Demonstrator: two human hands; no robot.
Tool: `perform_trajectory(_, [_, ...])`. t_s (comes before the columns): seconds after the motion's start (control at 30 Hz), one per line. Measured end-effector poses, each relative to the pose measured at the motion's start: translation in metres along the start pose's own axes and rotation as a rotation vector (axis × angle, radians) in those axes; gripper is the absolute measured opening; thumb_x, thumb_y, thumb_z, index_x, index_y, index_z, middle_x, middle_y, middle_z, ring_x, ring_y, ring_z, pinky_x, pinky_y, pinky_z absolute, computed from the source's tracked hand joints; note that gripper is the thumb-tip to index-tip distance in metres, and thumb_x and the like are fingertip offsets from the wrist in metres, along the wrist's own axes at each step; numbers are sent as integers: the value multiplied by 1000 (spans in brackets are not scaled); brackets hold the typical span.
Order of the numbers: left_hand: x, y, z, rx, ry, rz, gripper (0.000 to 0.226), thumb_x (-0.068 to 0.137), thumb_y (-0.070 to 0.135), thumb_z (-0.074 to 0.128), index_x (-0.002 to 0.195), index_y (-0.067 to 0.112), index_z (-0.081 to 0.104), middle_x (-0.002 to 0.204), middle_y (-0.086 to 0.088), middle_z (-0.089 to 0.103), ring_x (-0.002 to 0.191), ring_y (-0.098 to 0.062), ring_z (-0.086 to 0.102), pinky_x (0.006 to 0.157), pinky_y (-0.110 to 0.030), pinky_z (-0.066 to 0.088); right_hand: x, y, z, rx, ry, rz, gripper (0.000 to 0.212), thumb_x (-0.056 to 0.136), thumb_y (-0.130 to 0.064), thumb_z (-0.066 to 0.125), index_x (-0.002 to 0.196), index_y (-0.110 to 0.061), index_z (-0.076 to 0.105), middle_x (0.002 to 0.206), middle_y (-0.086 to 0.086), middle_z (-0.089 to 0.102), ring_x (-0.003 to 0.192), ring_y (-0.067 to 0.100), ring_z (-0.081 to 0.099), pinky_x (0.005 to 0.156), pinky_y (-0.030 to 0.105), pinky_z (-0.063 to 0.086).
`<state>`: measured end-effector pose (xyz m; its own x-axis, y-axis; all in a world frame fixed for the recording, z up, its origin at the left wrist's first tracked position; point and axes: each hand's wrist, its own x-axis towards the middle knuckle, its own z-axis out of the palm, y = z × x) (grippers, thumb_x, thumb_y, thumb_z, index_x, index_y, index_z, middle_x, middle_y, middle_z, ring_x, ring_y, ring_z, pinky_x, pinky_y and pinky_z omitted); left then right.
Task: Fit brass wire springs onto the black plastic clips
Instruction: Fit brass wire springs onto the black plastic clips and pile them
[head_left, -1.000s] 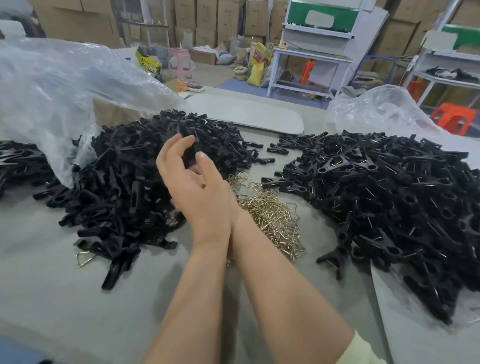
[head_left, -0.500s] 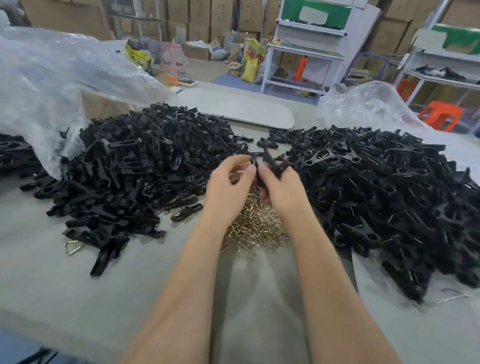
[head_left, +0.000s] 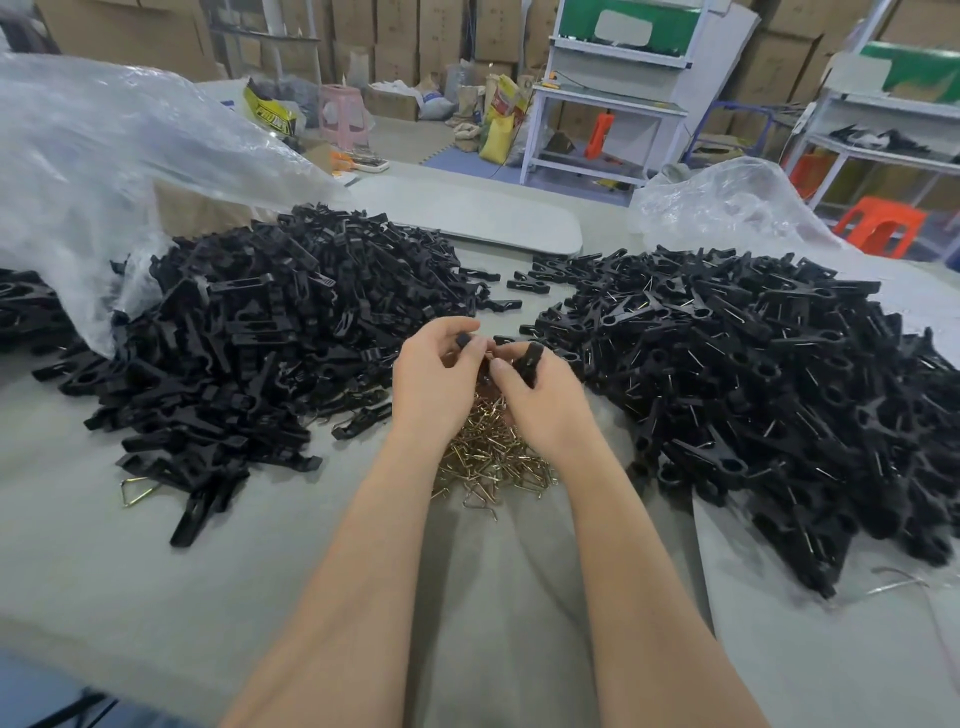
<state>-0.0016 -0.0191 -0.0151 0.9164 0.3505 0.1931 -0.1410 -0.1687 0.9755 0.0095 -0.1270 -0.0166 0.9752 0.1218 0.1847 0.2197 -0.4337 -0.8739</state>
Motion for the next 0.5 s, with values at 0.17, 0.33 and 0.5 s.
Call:
perform_trajectory(0.17, [1, 0, -2, -94, 76, 1, 12, 95, 14, 55, 103, 20, 61, 99, 2, 72, 99, -15, 64, 95, -40, 50, 0, 0, -5, 247, 91, 84, 6, 91, -14, 58, 92, -18, 61, 65, -5, 63, 51, 3, 52, 53, 20, 45])
perform_trajectory(0.33, [0, 1, -1, -87, -14, -2, 20, 91, 11, 59, 99, 29, 57, 99, 4, 69, 96, -13, 64, 93, -35, 50, 1, 0, -6, 375, 85, 104, 12, 90, -4, 58, 85, -16, 60, 63, 1, 61, 47, 2, 50, 46, 16, 41])
perform_trajectory(0.5, [-1, 1, -1, -49, -30, -44, 18, 87, 14, 66, 91, 31, 58, 91, 5, 63, 92, -19, 65, 85, -33, 53, 2, -1, -11, 781, 88, 159, 7, 94, -6, 54, 88, -7, 58, 63, 2, 58, 51, 8, 48, 47, 19, 39])
